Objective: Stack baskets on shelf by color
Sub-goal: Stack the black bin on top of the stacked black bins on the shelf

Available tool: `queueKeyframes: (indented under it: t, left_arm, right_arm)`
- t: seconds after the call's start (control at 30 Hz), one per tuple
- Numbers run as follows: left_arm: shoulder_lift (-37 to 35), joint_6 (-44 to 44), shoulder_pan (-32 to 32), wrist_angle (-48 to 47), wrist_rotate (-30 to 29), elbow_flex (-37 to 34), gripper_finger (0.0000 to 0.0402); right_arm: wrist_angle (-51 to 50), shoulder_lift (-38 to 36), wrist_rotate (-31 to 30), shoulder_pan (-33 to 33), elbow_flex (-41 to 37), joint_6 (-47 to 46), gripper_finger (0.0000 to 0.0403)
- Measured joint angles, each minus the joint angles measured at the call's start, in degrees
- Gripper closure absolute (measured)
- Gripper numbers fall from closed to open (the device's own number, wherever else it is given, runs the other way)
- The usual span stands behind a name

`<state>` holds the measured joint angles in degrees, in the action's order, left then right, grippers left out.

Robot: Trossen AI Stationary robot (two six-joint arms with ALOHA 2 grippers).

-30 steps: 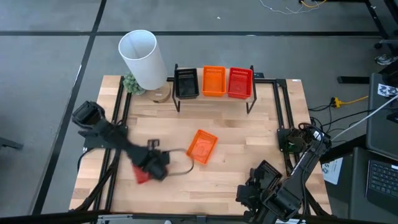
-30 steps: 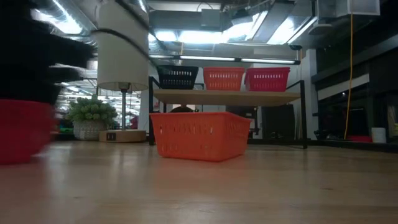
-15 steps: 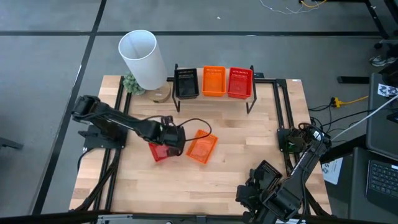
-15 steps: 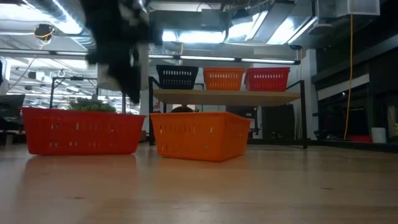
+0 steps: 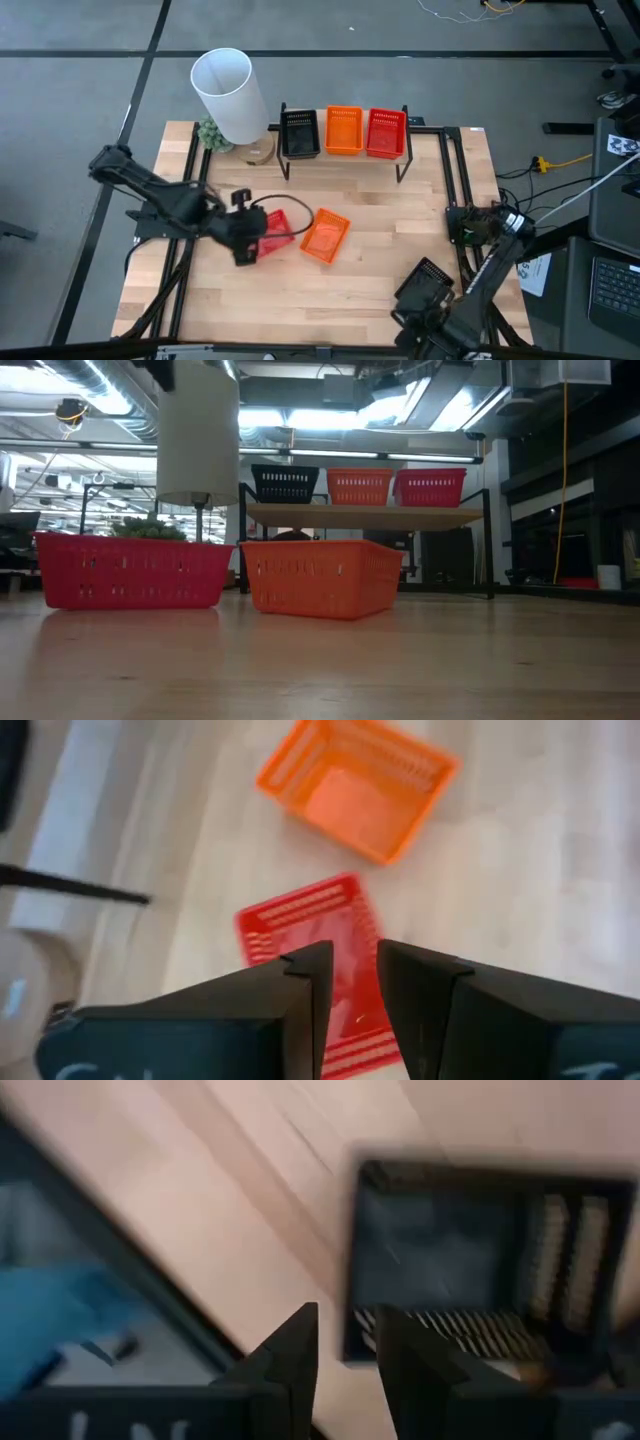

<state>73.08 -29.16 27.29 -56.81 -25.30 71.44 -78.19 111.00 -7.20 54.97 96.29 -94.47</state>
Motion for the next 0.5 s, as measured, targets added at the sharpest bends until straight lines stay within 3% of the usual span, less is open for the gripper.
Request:
queueKeyframes:
  t: [0.13,0.33,0.5]
  left_arm:
    - [-2.43,-2.47,3.81,0.17,-1.05,0.0,0.0327]
    - [-2.72,-3.75,7.18,0.23,-3.09,0.0,0.0327]
    - [-2.72,-3.73,8.14,0.23,-3.19,0.0,0.0327]
  right_arm:
    - [-0.35,0.02,10.83,-1.58,-7.35,-2.82,0.0302]
    - [2.6,0.02,11.65,-4.31,-16.37,-0.06,0.0302]
    - [10.99,0.02,15.42,-7.24,-25.58,5.64,0.0302]
